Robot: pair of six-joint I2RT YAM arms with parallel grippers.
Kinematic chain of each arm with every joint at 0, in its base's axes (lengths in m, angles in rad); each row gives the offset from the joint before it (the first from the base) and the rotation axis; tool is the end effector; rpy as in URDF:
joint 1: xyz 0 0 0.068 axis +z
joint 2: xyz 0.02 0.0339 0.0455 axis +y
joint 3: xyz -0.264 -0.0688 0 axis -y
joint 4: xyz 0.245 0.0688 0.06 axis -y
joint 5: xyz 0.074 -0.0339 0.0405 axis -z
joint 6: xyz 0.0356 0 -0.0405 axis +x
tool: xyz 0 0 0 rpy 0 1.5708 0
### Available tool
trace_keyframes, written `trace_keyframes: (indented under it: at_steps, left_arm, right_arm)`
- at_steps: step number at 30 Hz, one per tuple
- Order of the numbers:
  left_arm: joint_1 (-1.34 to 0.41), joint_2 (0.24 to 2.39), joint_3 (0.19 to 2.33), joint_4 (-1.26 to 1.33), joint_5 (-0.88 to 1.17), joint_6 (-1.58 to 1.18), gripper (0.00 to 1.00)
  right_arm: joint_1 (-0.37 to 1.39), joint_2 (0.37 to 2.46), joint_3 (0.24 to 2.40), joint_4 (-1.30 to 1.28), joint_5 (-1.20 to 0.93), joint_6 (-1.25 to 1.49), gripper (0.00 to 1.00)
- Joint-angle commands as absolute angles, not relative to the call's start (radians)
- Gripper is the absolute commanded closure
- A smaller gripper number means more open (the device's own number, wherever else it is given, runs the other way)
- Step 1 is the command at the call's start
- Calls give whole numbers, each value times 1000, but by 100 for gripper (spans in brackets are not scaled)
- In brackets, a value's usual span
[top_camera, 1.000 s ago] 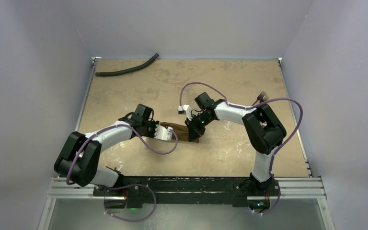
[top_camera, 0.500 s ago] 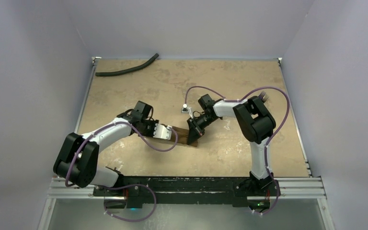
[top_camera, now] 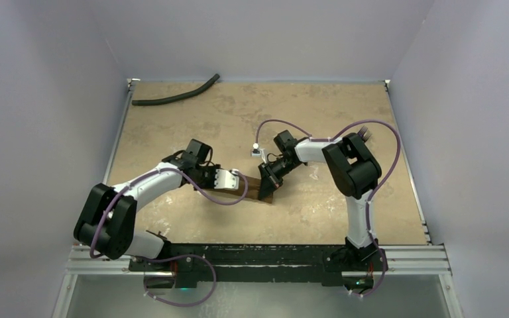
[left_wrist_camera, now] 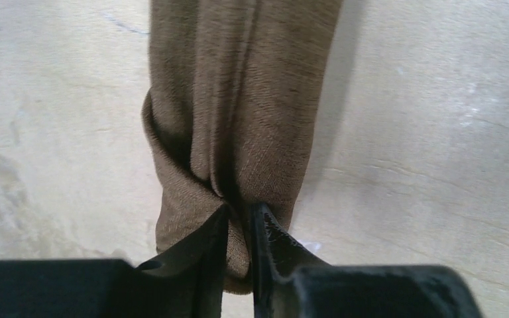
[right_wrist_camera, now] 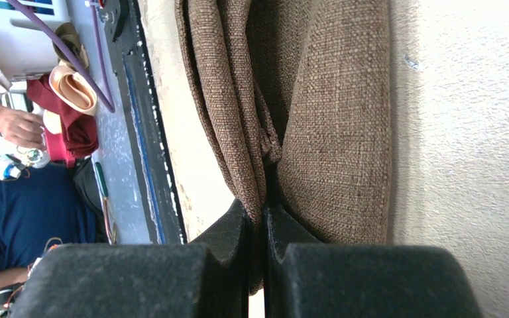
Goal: Fold the napkin into a case and place the utensils inside
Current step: Pick up the fork from the corner of the board.
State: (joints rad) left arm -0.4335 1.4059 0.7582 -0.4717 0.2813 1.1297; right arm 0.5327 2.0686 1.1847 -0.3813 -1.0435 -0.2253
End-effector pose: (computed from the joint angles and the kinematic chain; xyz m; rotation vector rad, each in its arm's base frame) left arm 0.2277 -0.1163 0.1766 1.9066 1.8002 -0.1435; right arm 0.3078 0.2172 0.1064 -1.1765 2.3317 1.5393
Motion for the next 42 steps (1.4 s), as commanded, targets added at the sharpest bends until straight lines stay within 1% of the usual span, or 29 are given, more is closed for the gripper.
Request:
trace_keyframes:
  at_steps: [1,4,9,15,17,19,22,26,29,31,42]
  left_arm:
    - [-448,1383,741,-493,315,1135,81]
    - [-447,1375,809,-514,329,1092,81]
    - [-470,1376,908,-621,414,1029,80]
    - [-494,1364,891,-691,503,1051,80]
    - [-527,1366,881,-693,544,1043,81]
    - [-596,1369,864,-647,550,993,83]
    - [-665,1388,838,-489,524,890,84]
    - [-669,1420,815,-347,443,842,87]
    - [-669,1451,804,-313,394,842,88]
    - [-669,1465,788,-257,342,830,91]
    - [-669,1515,747,-179,226,852,95]
  right_arm:
    - [534,2041,1171,-351,-1016,-193,100]
    - [534,2042,1167,-346,-1013,-186,100]
    - [534,2051,1164,-335,-1011,-177,100]
    - [535,2056,1157,-328,-1004,-172,100]
    - [535,2057,1156,-322,-1003,-168,100]
    - [536,2060,1157,-322,-1003,-166,100]
    - [535,2057,1151,-320,-1002,-164,100]
    - [537,2050,1150,-323,-999,-164,100]
    - [537,2047,1150,-322,-1003,-164,100]
    - [537,2044,1148,-324,-1006,-168,100]
    - [537,2019,1135,-337,-1019,-185,100]
